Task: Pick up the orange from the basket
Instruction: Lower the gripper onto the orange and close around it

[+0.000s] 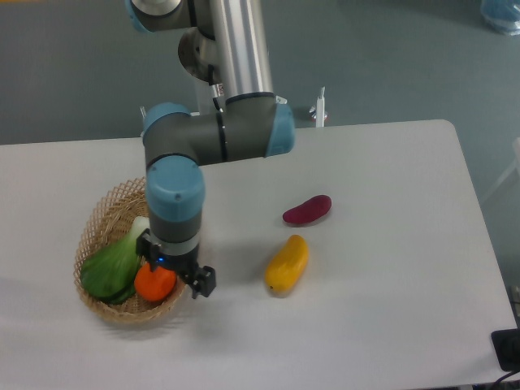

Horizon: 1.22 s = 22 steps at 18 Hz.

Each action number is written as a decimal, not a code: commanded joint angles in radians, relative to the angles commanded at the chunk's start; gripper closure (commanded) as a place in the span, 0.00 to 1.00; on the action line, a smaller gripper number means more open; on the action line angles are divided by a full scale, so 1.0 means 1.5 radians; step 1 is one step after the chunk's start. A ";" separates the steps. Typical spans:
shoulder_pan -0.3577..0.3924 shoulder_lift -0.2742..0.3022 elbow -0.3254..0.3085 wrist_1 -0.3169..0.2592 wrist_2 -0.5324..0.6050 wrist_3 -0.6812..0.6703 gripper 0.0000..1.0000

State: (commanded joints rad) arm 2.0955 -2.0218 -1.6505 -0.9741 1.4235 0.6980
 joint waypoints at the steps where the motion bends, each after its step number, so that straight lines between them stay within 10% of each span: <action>1: -0.003 0.001 -0.002 0.000 0.000 -0.001 0.00; 16: -0.029 -0.019 -0.010 0.009 0.009 -0.041 0.00; 19: -0.029 -0.022 -0.008 0.009 0.009 -0.042 0.09; 22: -0.032 -0.022 -0.007 0.015 0.020 -0.053 0.39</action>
State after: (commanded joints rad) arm 2.0479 -2.0555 -1.6613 -0.9511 1.4541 0.6183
